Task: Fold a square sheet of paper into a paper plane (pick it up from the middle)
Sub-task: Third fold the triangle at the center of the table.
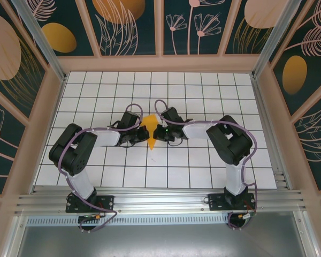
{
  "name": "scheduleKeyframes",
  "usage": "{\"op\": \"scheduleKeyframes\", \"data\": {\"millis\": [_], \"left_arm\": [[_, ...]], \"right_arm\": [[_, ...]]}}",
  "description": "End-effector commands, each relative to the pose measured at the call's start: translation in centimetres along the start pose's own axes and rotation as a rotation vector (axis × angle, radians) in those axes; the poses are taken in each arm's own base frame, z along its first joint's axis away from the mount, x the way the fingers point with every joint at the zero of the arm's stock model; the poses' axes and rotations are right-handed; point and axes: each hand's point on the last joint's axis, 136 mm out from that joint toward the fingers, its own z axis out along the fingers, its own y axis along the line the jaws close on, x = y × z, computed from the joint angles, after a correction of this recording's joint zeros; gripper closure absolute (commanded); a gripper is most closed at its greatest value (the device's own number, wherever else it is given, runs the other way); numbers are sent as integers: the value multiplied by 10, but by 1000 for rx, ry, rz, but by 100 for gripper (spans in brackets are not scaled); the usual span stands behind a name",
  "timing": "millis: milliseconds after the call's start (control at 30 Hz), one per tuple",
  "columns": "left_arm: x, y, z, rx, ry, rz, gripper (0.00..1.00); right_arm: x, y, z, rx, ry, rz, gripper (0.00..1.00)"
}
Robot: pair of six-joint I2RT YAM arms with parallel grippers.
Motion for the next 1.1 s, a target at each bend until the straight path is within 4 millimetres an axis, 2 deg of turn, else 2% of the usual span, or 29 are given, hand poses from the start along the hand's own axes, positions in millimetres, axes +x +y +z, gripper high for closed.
{"op": "scheduleKeyframes", "data": {"millis": [0,133,233,567,900,967,1067], "left_arm": [[15,40,5,-159,42,-13,95],[15,42,4,-172,40,-8,95],[14,42,3,-176,38,-5,95],[14,40,3,-171,42,-3,95],[18,43,4,-177,56,8,95],[19,44,4,-180,60,11,95],[20,46,5,-182,63,11,95]], "right_arm": [[-3,-14,4,62,13,44,92],[-21,9,-12,11,-35,9,92],[-35,16,-23,0,-72,1,92],[-35,-3,-5,35,-33,25,92],[-42,-24,1,91,-34,56,92],[-46,-22,0,92,-36,53,92],[-54,-2,-8,34,-56,24,92]]}}
